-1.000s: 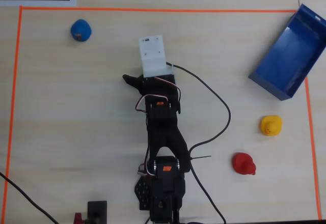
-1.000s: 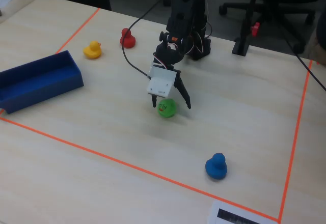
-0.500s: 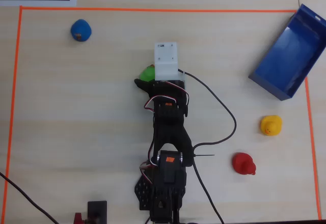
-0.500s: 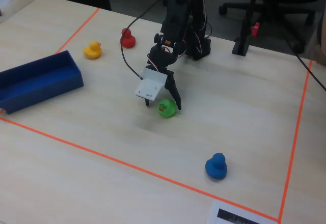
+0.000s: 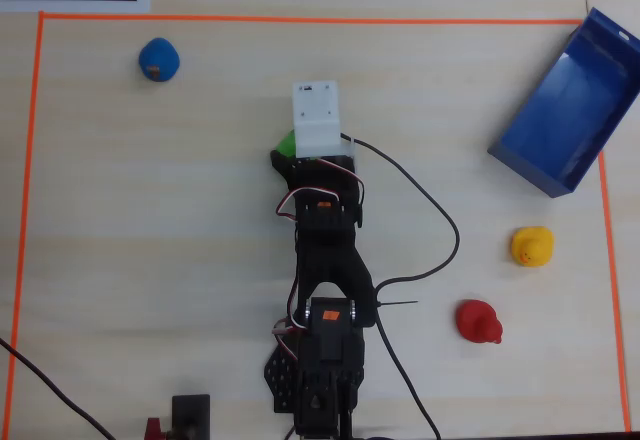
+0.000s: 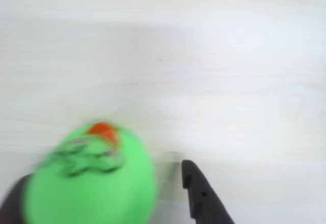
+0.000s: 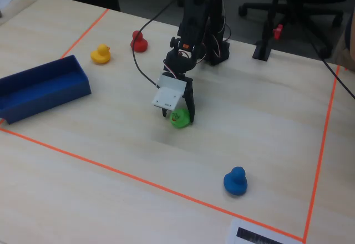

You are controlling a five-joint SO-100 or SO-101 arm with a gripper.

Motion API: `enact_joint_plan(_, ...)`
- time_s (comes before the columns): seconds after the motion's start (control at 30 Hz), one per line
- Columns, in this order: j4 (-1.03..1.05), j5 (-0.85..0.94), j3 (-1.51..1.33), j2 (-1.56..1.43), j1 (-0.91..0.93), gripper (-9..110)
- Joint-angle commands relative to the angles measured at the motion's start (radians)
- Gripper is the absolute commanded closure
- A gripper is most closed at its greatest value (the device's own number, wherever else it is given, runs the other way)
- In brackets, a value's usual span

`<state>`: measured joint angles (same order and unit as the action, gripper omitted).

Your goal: Grasp green duck and put it into box.

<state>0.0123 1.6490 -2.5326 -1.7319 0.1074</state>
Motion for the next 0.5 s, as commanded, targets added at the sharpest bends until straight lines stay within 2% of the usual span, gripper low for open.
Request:
enact_joint_plan(0.0,-0.012,0.015,0.015,-0.038,-0.005,101)
enact_joint_plan(0.33,-0.008,-0.049,0.074,-0.066,0.026,101)
enact_joint_plan(0.47,0.215,-0.109,0.179,-0.167,0.060,101)
